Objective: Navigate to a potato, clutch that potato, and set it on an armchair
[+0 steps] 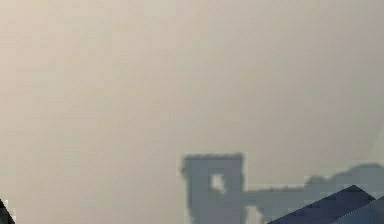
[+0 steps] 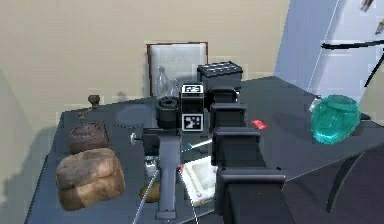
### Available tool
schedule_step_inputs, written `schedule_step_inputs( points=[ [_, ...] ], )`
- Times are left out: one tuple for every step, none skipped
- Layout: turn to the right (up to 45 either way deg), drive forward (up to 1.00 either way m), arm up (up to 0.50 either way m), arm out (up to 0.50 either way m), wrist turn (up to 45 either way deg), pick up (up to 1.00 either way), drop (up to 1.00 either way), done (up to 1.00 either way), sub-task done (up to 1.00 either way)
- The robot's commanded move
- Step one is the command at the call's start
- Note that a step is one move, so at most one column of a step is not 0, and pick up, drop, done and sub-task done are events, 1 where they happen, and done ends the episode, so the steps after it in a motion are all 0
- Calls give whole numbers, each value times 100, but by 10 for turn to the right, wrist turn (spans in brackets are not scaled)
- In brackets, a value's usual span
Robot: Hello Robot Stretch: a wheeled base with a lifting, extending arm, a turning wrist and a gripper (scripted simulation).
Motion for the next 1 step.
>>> schedule_step_inputs(
  points=[
    [0, 0, 0, 0, 450, 0, 0, 0, 0]
  ],
)
